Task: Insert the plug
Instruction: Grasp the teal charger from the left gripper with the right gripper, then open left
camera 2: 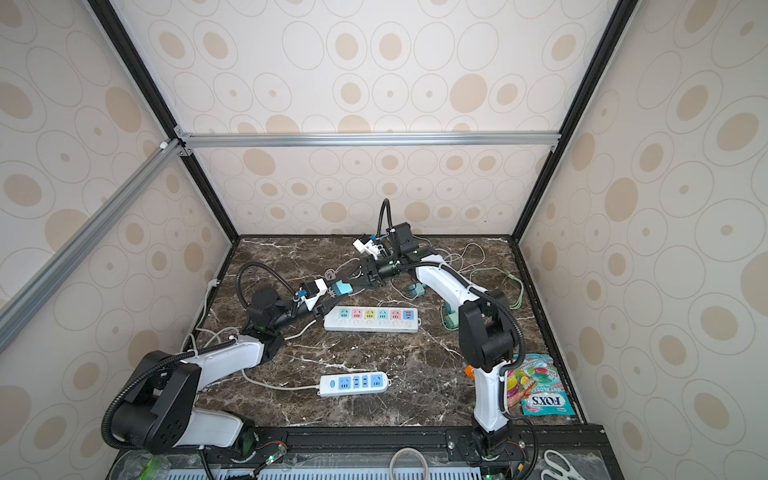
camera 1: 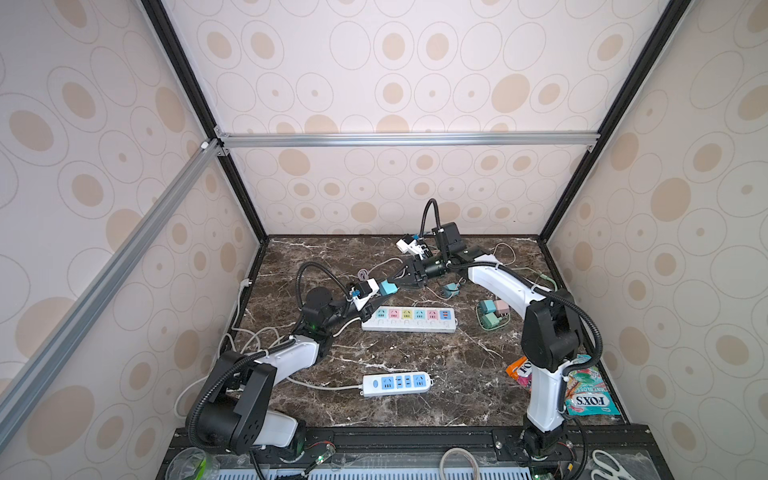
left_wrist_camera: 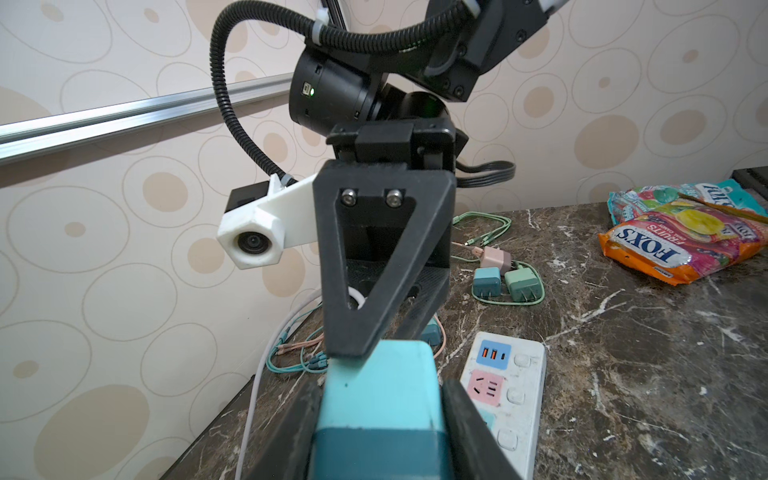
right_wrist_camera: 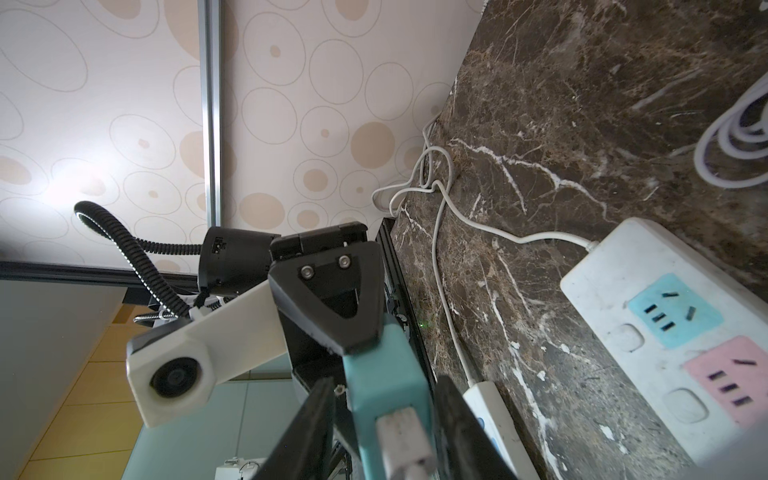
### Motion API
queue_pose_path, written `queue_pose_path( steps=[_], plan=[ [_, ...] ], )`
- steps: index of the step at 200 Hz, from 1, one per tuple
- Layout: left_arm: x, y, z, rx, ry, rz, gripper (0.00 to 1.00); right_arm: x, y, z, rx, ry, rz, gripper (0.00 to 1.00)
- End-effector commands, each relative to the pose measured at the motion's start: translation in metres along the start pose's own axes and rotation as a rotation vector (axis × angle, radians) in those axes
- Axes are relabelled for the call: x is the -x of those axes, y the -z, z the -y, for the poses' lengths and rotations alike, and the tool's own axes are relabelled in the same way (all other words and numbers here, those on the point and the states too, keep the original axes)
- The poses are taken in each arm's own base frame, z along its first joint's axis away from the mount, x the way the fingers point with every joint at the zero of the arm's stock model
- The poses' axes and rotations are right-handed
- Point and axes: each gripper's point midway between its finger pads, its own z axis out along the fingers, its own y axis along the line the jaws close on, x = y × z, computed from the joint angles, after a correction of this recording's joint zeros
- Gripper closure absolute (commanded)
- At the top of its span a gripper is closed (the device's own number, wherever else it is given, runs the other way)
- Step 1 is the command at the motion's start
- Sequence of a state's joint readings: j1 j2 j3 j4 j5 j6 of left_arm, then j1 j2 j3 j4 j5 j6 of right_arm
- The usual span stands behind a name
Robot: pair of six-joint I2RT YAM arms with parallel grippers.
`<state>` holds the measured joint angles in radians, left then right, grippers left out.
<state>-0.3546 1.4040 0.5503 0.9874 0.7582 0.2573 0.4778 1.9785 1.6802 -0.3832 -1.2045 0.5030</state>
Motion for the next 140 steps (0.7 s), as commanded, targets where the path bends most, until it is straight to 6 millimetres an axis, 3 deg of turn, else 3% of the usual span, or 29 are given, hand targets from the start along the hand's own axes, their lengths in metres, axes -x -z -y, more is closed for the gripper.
queue_pose_path(
  steps=[1,75,95,119,132,136,140],
  plan=[
    [0.02,-0.001,-0.002,-0.006,-0.042,0.06,1.0,-0.005,-0.001,-0.024,0.05,0.066,-0.016,0.61],
    [0.019,-0.004,-0.008,0.018,-0.038,0.068,1.0,-0.015,-0.001,-0.023,0.047,0.083,-0.044,0.56],
    [0.017,-0.005,-0.008,0.013,-0.033,0.064,1.0,-0.016,0.0,-0.026,0.047,0.1,-0.041,0.67],
    [0.013,-0.007,-0.009,0.017,-0.022,0.051,1.0,-0.012,0.001,-0.024,0.012,0.114,-0.021,0.86],
    [0.007,-0.007,-0.015,0.054,-0.003,0.031,1.0,-0.008,0.002,-0.018,-0.035,0.132,-0.002,0.9],
    [0.005,-0.006,-0.018,0.072,0.006,0.021,0.9,-0.006,0.002,-0.013,-0.064,0.138,0.007,0.9],
    [0.002,-0.006,-0.021,0.093,0.017,0.012,0.73,-0.004,0.003,-0.008,-0.098,0.149,0.017,0.9]
  ],
)
